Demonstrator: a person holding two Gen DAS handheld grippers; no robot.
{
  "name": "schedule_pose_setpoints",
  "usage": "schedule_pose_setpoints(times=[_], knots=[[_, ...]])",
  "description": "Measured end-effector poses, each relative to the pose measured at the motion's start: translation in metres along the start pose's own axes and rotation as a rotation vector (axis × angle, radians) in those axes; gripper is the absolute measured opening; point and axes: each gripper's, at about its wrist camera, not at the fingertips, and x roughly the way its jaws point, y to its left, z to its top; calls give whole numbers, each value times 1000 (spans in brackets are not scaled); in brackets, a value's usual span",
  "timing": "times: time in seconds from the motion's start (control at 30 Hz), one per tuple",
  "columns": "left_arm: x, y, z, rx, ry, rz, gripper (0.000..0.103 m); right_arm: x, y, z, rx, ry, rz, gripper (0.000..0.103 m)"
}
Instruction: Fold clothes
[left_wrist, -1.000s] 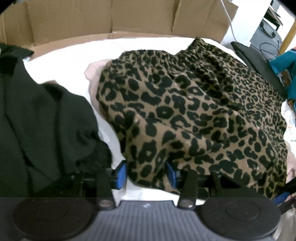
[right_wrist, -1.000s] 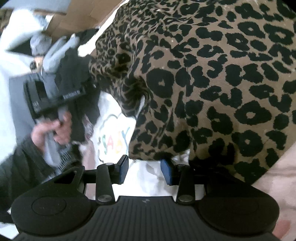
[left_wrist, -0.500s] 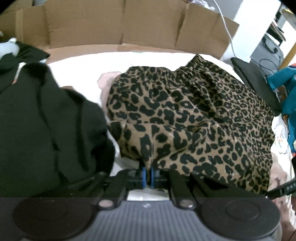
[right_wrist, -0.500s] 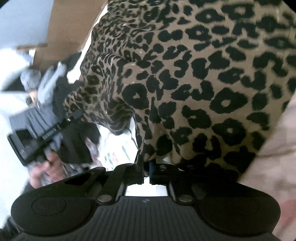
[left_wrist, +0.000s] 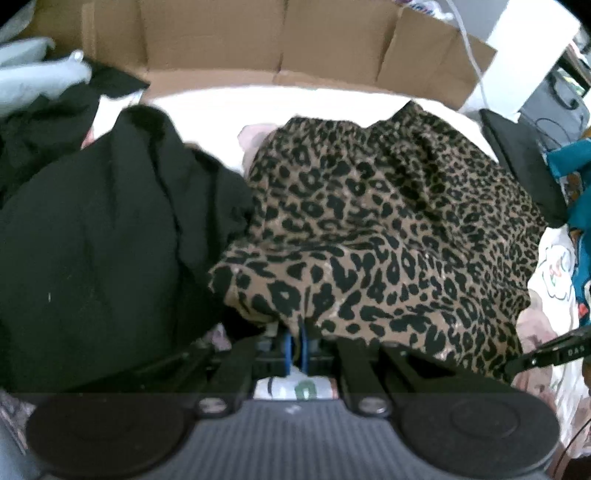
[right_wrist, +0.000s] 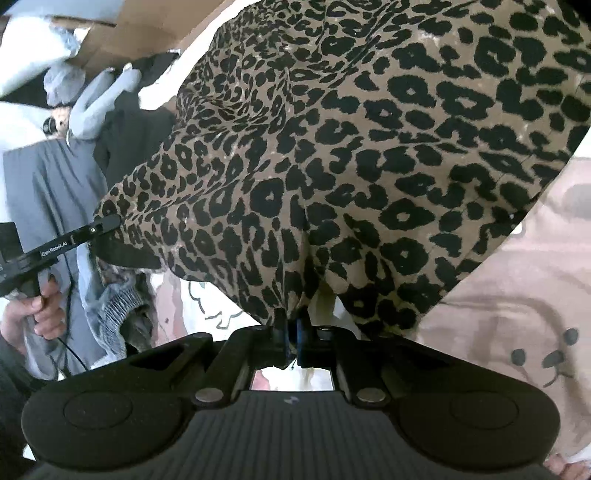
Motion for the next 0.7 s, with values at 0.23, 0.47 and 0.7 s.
schedule_pose_setpoints(times=[0.23,0.47,0.7], knots=[[41,9,-19,-23,97,76,18,12,-11,0,-13,26,-126,1],[42,27,-26,-28,52,116,21,7,-11,1,-29,13,-147,2],[67,31,-31,21,63,113,37,10,-11,-3,-36,15,-149,2]])
